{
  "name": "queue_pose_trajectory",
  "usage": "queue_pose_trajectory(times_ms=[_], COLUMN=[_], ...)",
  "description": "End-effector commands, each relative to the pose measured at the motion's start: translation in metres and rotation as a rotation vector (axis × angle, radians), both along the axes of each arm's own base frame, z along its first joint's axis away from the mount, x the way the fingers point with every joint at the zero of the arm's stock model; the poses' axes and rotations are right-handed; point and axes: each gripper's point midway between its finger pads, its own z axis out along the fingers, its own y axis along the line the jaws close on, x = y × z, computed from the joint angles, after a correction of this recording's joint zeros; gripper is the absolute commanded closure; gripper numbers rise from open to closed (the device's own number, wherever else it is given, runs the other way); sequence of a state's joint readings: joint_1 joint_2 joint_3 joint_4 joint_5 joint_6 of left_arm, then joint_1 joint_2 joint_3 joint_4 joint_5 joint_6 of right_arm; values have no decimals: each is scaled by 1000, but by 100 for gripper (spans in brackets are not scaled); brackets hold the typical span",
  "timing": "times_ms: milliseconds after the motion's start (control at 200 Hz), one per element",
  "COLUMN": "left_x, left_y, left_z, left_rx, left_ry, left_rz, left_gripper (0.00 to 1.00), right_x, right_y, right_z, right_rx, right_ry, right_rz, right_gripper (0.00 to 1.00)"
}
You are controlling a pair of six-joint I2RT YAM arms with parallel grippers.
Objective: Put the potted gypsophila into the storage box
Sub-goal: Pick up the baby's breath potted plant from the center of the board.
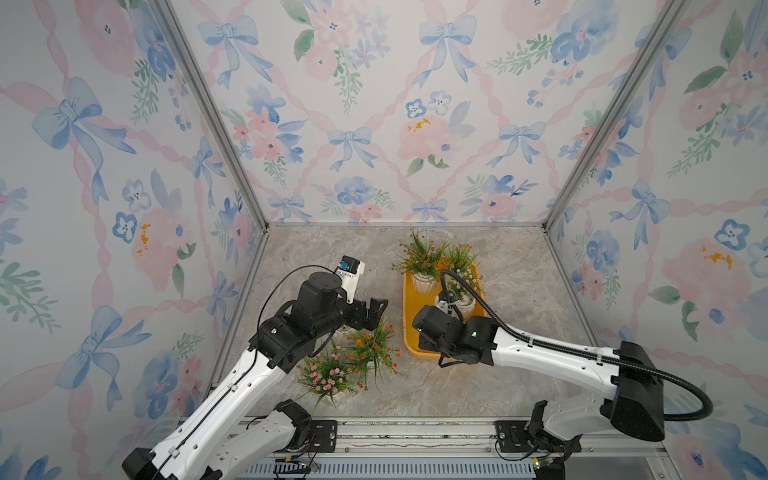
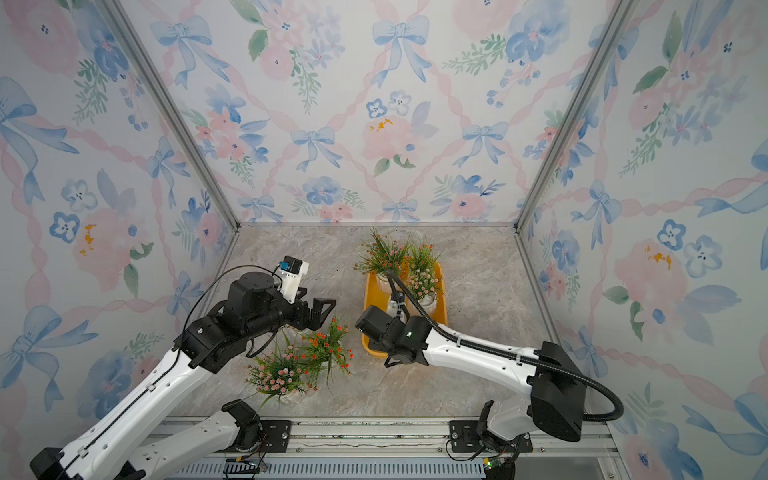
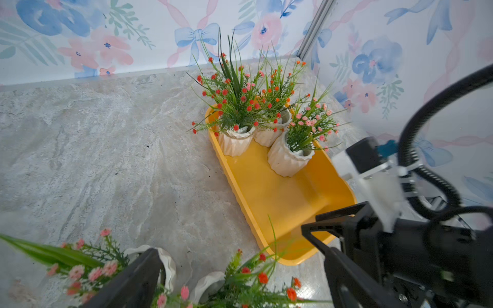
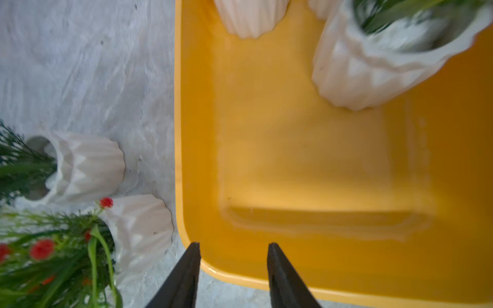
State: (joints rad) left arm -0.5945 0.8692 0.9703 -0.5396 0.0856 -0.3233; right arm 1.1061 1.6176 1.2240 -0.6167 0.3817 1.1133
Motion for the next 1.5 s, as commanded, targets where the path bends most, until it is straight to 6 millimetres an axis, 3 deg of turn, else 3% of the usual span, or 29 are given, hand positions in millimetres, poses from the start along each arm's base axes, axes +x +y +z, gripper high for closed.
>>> queue_pose_trajectory(times_ms=[0,230,435,740,945,1240,1495], left_x=[-24,-64,-78,-81,-85,-84,-85], left_y=[1,7,21,27,32,36,37], left_z=[-17,-36,-25,-20,-16,-14,-13], left_rx=[-42,-13,-18,-29,-43,-50,-59], left_ry=[88,201,160,130,99,84,82], left_rz=[-40,-130,-110,-92,-84,-60,-54], left_gripper=[2,2,2,2,2,2,2], right_x=[-11,-33,-37,-42,-38,-36,-41], right_y=[24,59,79,103,116,111,120], right_z=[-12,-35,-50,-59,-50,-39,-49], right_rx=[31,107,152,189,205,159,170], right_ry=[10,35,64,104,81,64,97], right_rz=[-10,29,43,97,128,147,179], right_gripper=[56,56,58,59,59,59,59])
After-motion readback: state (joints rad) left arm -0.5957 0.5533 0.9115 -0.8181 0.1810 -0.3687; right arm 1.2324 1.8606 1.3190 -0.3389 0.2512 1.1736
